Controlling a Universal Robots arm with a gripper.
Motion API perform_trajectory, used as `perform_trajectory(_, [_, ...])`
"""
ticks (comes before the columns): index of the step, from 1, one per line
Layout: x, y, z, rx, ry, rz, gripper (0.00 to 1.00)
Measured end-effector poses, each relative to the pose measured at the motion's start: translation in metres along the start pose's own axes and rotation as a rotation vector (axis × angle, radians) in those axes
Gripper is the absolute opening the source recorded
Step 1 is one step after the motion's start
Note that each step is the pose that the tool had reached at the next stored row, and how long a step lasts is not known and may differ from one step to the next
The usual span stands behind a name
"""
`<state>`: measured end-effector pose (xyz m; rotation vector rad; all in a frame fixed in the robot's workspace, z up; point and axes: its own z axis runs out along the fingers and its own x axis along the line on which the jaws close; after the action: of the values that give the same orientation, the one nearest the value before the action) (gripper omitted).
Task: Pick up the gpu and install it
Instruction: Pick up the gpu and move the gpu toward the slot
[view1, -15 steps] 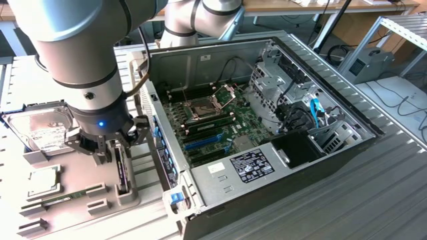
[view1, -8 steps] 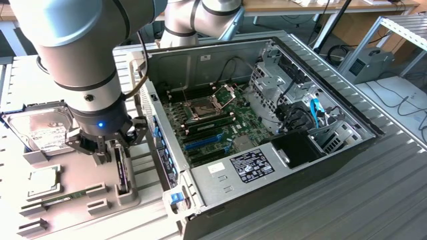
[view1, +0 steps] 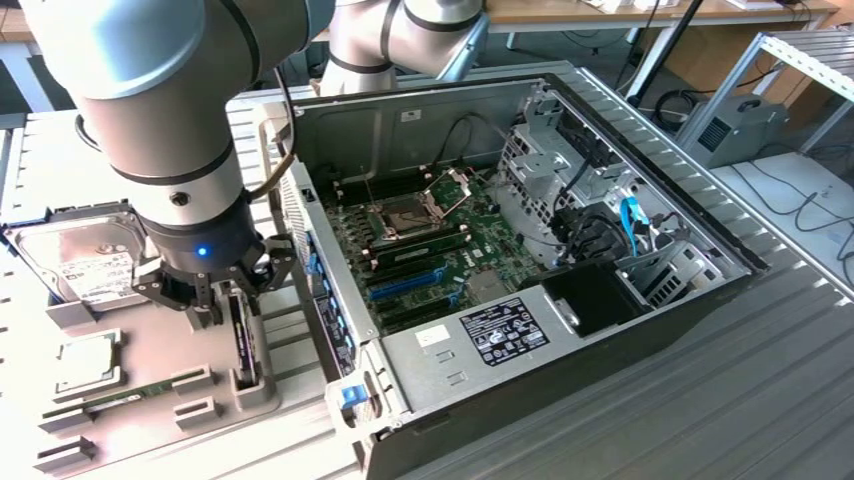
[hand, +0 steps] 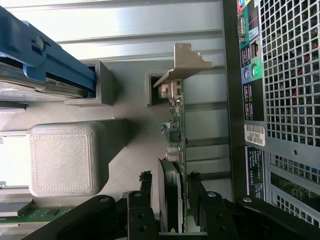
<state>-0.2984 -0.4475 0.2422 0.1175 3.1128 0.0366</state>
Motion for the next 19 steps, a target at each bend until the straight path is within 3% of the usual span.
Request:
perform_trajectory(5, [0.0000, 0.0000, 0.0001, -0.0001, -0.0001, 0.000, 0.41])
perform_trajectory(7, [0.0000, 0.0000, 0.0000, -0.0001, 0.0000, 0.000, 0.28])
perform_trajectory(8, [0.0000, 0.0000, 0.0001, -0.0001, -0.0001, 0.000, 0.26])
perform_trajectory(19, [0.0000, 0.0000, 0.0001, -0.0001, -0.0001, 0.000, 0.26])
